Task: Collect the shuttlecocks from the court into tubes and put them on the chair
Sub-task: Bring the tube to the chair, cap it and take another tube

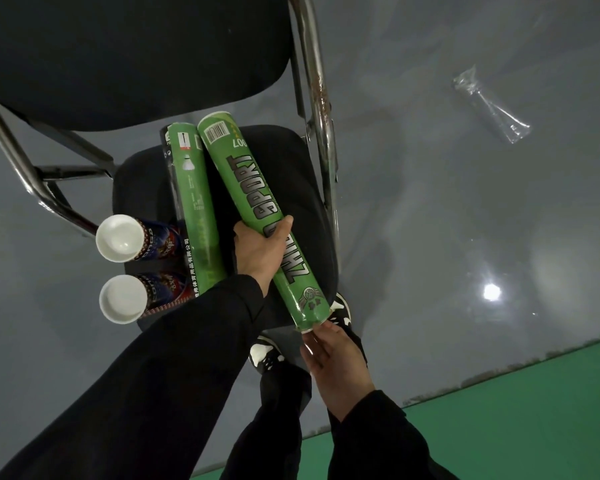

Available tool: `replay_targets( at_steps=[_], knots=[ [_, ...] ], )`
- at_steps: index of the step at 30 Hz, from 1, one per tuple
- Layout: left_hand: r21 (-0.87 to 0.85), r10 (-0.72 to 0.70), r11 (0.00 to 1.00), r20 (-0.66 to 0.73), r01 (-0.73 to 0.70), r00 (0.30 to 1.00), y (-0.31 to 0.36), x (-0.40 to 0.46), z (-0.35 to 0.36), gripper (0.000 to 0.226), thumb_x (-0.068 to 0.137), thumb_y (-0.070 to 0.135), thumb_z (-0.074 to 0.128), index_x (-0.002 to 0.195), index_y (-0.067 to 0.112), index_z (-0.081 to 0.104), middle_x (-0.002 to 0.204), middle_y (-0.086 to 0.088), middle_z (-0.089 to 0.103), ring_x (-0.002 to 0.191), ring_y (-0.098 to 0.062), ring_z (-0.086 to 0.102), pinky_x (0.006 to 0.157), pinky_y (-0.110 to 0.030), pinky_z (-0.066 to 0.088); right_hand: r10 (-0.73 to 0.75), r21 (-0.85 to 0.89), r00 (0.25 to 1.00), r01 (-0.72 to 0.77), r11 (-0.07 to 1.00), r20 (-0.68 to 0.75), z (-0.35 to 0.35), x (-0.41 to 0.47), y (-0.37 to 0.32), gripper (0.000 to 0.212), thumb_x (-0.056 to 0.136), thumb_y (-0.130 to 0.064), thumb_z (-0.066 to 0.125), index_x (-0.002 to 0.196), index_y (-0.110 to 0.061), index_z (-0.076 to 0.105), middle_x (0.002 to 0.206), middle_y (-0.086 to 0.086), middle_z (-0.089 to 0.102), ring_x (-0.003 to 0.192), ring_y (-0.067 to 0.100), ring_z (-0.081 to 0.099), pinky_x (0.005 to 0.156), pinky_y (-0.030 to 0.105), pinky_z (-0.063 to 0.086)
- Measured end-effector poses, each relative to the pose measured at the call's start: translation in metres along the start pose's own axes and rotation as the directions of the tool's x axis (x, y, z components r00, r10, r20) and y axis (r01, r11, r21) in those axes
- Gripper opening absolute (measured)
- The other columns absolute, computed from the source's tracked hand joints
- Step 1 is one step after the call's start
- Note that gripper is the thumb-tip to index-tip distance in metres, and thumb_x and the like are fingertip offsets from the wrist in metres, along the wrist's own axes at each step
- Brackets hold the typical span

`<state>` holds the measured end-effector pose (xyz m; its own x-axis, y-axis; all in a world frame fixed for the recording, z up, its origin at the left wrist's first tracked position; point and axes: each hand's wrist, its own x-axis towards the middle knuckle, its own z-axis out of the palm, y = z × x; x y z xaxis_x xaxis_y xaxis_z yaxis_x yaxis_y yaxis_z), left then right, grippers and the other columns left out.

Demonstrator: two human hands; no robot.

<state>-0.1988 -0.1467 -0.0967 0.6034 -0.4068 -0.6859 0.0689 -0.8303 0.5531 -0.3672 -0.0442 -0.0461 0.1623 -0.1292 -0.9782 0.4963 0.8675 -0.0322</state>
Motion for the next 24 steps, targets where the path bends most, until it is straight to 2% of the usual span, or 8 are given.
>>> replay_targets(
  at_steps=[6,10,13,16,19,21,23,24],
  knots=[
    [-0.016,-0.001,1.0,0.001,0.001,1.0,0.004,-0.006,0.001,0.109,0.049,0.074,0.074,0.138,0.018,0.042,0.126,0.001,0.061,0.116,-0.019,0.062,0.106,-0.041,0.051,-0.012,0.025,1.0,0.011,1.0,0.022,-0.004,0.003,0.001,0.026,0.092,-0.004,0.065,0.118,-0.003,0.065,0.107,0.015,0.075,0.1,0.025,0.069,0.094,0.038,0.052],
    [-0.012,0.007,1.0,0.001,-0.007,1.0,0.001,-0.006,0.002,0.099,0.067,0.061,0.083,0.143,0.017,0.039,0.13,0.0,0.059,0.117,-0.018,0.06,0.104,-0.038,0.05,-0.011,0.031,1.0,0.011,0.999,0.002,-0.005,0.007,0.003,0.017,0.09,-0.002,0.067,0.107,-0.006,0.067,0.102,0.014,0.074,0.092,0.023,0.07,0.086,0.036,0.053],
    [-0.007,0.003,1.0,0.001,-0.003,1.0,0.0,-0.007,0.003,0.104,0.065,0.064,0.081,0.146,0.017,0.037,0.131,0.0,0.058,0.118,-0.019,0.06,0.104,-0.04,0.05,-0.021,-0.021,1.0,0.02,1.0,-0.011,-0.006,0.006,0.004,0.015,0.09,-0.003,0.067,0.105,-0.008,0.068,0.1,0.012,0.074,0.089,0.021,0.069,0.087,0.036,0.052],
    [0.028,-0.013,1.0,0.003,0.013,1.0,-0.002,-0.008,0.001,0.101,0.067,0.063,0.081,0.145,0.016,0.038,0.132,-0.002,0.058,0.117,-0.022,0.061,0.104,-0.043,0.051,-0.026,-0.028,0.999,0.025,0.999,-0.032,-0.011,0.01,0.006,0.026,0.091,-0.007,0.068,0.117,-0.004,0.068,0.114,0.015,0.074,0.102,0.025,0.069,0.094,0.038,0.053],
    [0.055,-0.029,0.998,0.026,0.027,0.999,-0.003,-0.008,0.0,0.106,0.056,0.072,0.073,0.139,0.015,0.041,0.13,-0.003,0.059,0.117,-0.024,0.062,0.104,-0.047,0.052,-0.025,0.046,0.999,0.026,0.999,-0.028,-0.009,0.008,0.008,0.031,0.094,-0.005,0.064,0.124,-0.003,0.066,0.119,0.017,0.073,0.114,0.028,0.069,0.098,0.039,0.053],
    [0.065,-0.034,0.997,0.04,0.031,0.999,-0.003,-0.006,0.0,0.099,0.061,0.067,0.074,0.138,0.015,0.04,0.132,-0.005,0.058,0.119,-0.025,0.061,0.106,-0.048,0.051,-0.032,0.099,0.999,0.033,0.994,-0.018,-0.007,0.004,0.016,0.029,0.097,-0.005,0.058,0.125,-0.007,0.066,0.12,0.012,0.074,0.118,0.027,0.067,0.099,0.037,0.051],
    [0.067,-0.039,0.997,0.043,0.036,0.998,-0.004,-0.004,0.0,0.092,0.07,0.061,0.076,0.139,0.014,0.039,0.135,-0.007,0.057,0.122,-0.027,0.059,0.107,-0.048,0.05,-0.103,0.035,0.995,0.103,0.994,-0.002,-0.005,0.005,0.027,0.028,0.1,-0.01,0.054,0.126,-0.009,0.064,0.124,0.006,0.072,0.123,0.027,0.063,0.102,0.035,0.049],
    [0.069,-0.038,0.997,0.041,0.035,0.998,-0.005,-0.003,0.001,0.089,0.074,0.058,0.077,0.14,0.014,0.038,0.136,-0.007,0.056,0.122,-0.027,0.059,0.107,-0.048,0.05,-0.103,0.059,0.992,0.099,0.993,0.069,-0.005,0.005,0.032,0.03,0.099,-0.013,0.052,0.127,-0.006,0.062,0.126,0.007,0.069,0.126,0.031,0.06,0.105,0.037,0.049]
  ],
)
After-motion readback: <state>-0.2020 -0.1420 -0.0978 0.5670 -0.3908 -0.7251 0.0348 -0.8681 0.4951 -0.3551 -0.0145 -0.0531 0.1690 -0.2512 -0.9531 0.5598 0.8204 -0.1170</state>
